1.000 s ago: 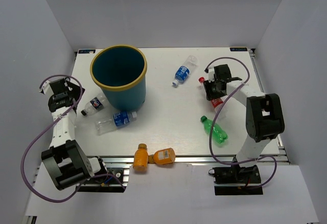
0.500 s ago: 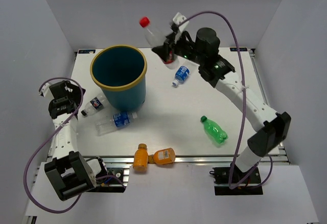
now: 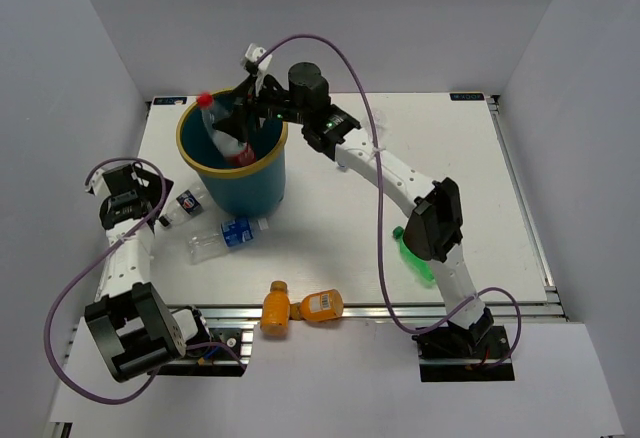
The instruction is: Put the plastic bottles in the bin
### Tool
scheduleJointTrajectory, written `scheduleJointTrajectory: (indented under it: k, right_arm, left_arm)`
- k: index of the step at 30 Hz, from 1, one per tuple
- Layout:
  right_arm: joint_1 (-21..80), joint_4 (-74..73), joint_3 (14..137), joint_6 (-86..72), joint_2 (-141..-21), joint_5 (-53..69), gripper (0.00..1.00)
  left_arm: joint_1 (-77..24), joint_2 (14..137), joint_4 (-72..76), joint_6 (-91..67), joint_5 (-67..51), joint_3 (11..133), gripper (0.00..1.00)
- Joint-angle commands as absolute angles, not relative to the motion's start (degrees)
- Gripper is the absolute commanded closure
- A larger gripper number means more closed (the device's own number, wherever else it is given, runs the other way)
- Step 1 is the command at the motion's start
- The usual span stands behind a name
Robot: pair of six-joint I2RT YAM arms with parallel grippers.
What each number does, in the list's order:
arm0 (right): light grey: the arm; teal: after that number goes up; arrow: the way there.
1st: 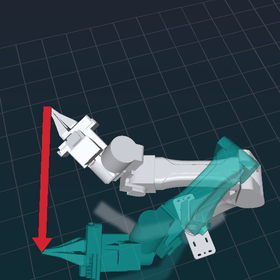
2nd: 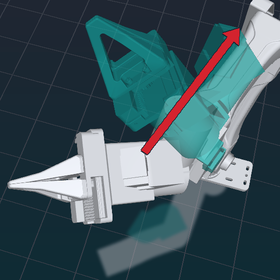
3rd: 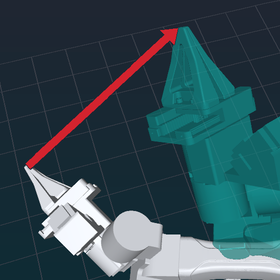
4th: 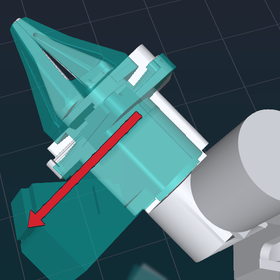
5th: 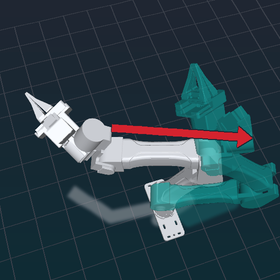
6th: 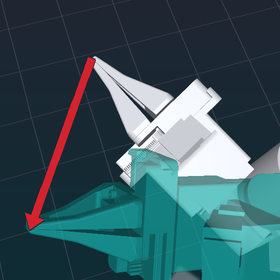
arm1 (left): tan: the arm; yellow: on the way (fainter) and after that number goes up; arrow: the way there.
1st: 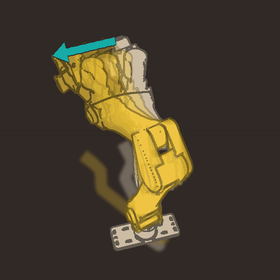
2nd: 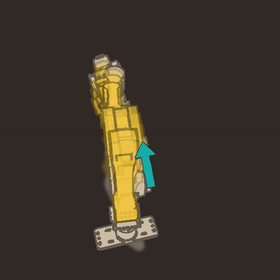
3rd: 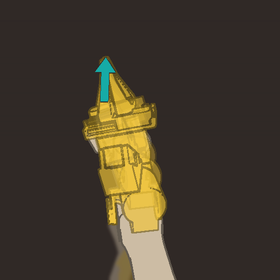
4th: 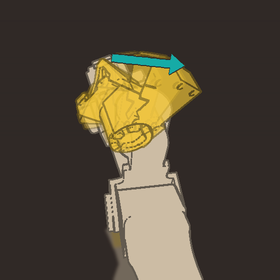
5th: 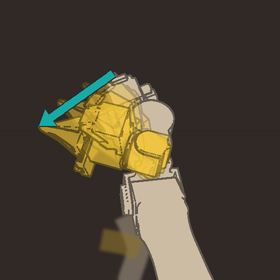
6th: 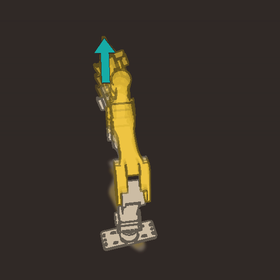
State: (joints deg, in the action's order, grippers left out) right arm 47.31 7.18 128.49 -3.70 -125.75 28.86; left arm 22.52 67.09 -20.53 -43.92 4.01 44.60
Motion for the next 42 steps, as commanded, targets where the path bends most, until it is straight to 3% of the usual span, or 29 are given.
scheduleJointTrajectory:
  k: [1,6,13,18,21,32,42]
  right_arm:
    - [46.6,5.4,132.4,1.2,-121.2,28.2,0.11]
    - [43.7,-2.9,127.9,9.8,-112.0,24.5,0.11]
    - [33.2,-7.3,108.9,7.2,-98.5,30.3,0.11]
    - [28.8,-10.2,99.9,8.8,-93.1,31.5,0.11]
    - [26.4,-10.4,95.1,9.7,-90.5,32.1,0.11]
    - [21.6,-12.3,89.7,12.6,-88.0,32.4,0.11]
    - [20.1,-12.4,89.6,13.5,-89.6,34.5,0.11]
  left_arm:
    - [22.3,67.5,-19.9,-44.9,0.0,45.5,0.02]
    - [22.3,67.9,-14.9,-42.6,-5.2,44.0,0.02]
    - [22.3,74.3,-12.1,-32.3,3.0,44.0,0.02]
    - [22.1,80.7,-8.8,-28.1,-8.3,44.5,0.02]
    - [21.9,80.1,-7.0,-24.7,-6.6,43.7,0.02]
    - [21.8,80.6,-5.2,-18.5,-17.3,40.7,0.02]
    - [21.7,78.7,-8.3,-20.1,-8.1,40.8,0.02]
